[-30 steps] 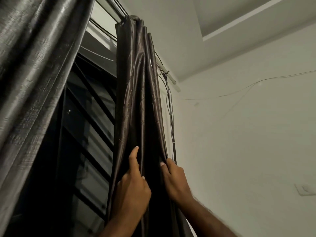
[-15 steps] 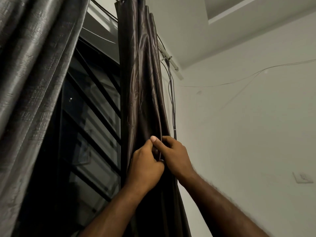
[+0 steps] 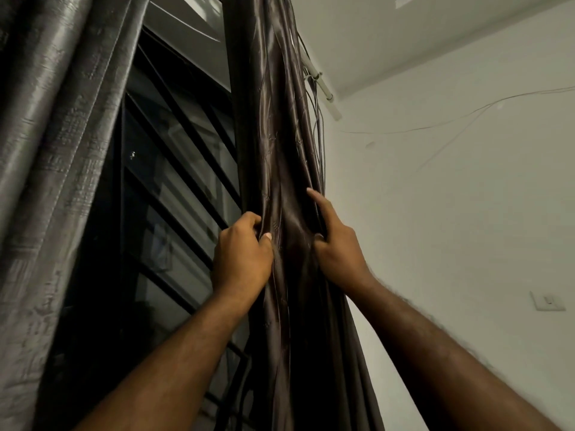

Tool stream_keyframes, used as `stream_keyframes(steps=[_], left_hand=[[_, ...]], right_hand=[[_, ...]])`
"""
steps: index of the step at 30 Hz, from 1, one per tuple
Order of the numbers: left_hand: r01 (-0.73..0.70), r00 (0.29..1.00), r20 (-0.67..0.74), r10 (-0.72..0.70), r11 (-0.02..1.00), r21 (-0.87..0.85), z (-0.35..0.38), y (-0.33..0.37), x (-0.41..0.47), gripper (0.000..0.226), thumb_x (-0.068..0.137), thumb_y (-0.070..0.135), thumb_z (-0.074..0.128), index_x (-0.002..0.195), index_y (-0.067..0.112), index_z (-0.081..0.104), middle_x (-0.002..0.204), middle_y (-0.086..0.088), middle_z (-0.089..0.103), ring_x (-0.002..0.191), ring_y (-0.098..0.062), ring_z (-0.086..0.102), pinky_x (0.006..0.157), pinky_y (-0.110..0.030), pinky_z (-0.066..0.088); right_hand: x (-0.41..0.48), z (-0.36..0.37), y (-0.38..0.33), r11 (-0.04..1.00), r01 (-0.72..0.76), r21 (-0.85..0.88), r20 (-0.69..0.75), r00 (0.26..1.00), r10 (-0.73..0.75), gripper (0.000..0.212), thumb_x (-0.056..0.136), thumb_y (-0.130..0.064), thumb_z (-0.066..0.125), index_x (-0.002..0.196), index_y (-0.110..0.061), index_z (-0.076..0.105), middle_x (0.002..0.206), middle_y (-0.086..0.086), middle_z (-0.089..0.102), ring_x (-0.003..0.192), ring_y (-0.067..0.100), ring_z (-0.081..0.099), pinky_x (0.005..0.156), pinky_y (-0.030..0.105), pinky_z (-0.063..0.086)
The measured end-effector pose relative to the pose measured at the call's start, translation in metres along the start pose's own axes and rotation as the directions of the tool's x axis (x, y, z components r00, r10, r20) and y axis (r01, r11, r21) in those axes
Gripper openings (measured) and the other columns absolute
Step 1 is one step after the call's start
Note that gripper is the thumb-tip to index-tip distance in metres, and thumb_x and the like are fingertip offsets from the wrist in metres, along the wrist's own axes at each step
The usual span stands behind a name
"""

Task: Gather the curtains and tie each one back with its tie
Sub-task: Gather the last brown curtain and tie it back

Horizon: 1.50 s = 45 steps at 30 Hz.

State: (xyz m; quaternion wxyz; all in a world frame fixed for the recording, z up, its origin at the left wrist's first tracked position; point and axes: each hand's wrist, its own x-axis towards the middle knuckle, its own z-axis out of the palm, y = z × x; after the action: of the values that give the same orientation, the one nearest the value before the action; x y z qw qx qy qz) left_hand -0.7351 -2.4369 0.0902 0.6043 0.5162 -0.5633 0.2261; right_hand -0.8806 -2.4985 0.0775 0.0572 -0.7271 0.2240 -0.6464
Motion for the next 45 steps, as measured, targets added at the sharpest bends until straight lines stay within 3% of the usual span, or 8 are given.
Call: stream_keyframes(steps=[3,11,15,21,28,38,41,45], left_hand=[[-0.012,0.999,-0.051,0.005,0.99,-0.144,-0.002,0.002,-0.001,0.011,0.092,0.025,0.064,0.084,0.024,0.057,0.071,0.009,0.06,0.065,-0.003,0.057,0.053,-0.021,0.042],[-0.063,0.983,0.155,0.1,0.973,-0.223,-0.003,0.005,0.003,0.008,0.088,0.028,0.068,0.08,0.027,0.067,0.084,0.012,0.065,0.078,-0.004,0.064,0.067,-0.023,0.049],[-0.129,0.955,0.239,0.174,0.973,-0.192,0.006,0.003,-0.003,0.008,0.086,0.022,0.07,0.093,0.024,0.073,0.105,0.018,0.058,0.097,-0.003,0.06,0.075,-0.01,0.042],[0.136,0.987,0.105,-0.119,0.977,-0.166,0.002,-0.011,0.001,0.082,0.075,0.036,0.079,0.142,0.029,0.031,0.143,0.007,0.036,0.129,-0.018,0.044,0.102,-0.041,0.045],[0.124,0.992,0.063,-0.111,0.959,-0.253,0.012,-0.029,-0.004,0.016,0.089,0.025,0.068,0.076,0.019,0.063,0.072,0.001,0.067,0.071,-0.015,0.065,0.057,-0.025,0.049],[-0.183,0.975,-0.154,0.161,0.972,-0.146,0.003,-0.011,-0.02,0.005,0.096,0.031,0.054,0.094,0.035,0.056,0.08,0.016,0.058,0.07,0.003,0.057,0.054,-0.015,0.046],[0.064,0.979,0.202,0.034,0.887,-0.457,0.005,-0.007,-0.028,0.016,0.093,0.03,0.06,0.095,0.044,0.053,0.078,0.015,0.068,0.066,0.004,0.064,0.05,-0.015,0.048],[0.297,0.745,0.666,-0.035,0.911,-0.285,0.013,-0.033,-0.057,0.026,0.082,0.033,0.075,0.104,0.031,0.062,0.102,0.013,0.072,0.089,0.003,0.068,0.076,-0.017,0.055]], right_hand=[[0.004,0.0,-0.009,0.998,-0.053,-0.023,-0.014,0.999,0.053,0.048,0.093,0.003,0.049,0.131,-0.02,0.068,0.129,-0.001,0.068,0.113,0.008,0.06,0.105,0.024,0.049],[0.006,0.009,-0.017,0.97,-0.179,0.165,0.036,0.984,0.176,0.055,0.089,-0.071,0.055,0.104,-0.024,0.078,0.094,-0.009,0.076,0.09,0.004,0.07,0.083,0.024,0.055],[0.01,0.014,-0.019,0.991,-0.115,0.069,-0.005,0.993,0.116,0.044,0.096,-0.05,0.062,0.073,-0.013,0.067,0.062,0.002,0.062,0.058,0.008,0.055,0.057,0.028,0.044],[0.009,0.002,-0.016,0.943,-0.175,0.283,-0.016,0.982,0.187,0.031,0.101,-0.024,0.06,0.079,-0.006,0.072,0.079,0.014,0.071,0.079,0.027,0.07,0.077,0.045,0.057],[0.011,-0.006,-0.008,0.957,-0.182,0.226,-0.026,0.981,0.193,0.013,0.097,-0.018,0.066,0.089,-0.018,0.077,0.089,0.002,0.076,0.093,0.021,0.072,0.087,0.04,0.06],[0.012,-0.001,0.001,0.966,-0.164,0.2,-0.087,0.979,0.184,0.016,0.096,-0.024,0.069,0.093,-0.011,0.078,0.091,0.004,0.077,0.094,0.022,0.072,0.093,0.048,0.057],[0.013,-0.002,0.006,0.944,-0.19,0.269,-0.079,0.973,0.218,0.021,0.095,-0.024,0.069,0.083,-0.007,0.073,0.084,0.016,0.074,0.086,0.035,0.072,0.085,0.057,0.057],[0.011,-0.007,0.011,0.948,-0.193,0.252,-0.057,0.975,0.213,0.021,0.094,-0.025,0.07,0.084,-0.007,0.072,0.09,0.019,0.073,0.089,0.038,0.071,0.084,0.059,0.057]])
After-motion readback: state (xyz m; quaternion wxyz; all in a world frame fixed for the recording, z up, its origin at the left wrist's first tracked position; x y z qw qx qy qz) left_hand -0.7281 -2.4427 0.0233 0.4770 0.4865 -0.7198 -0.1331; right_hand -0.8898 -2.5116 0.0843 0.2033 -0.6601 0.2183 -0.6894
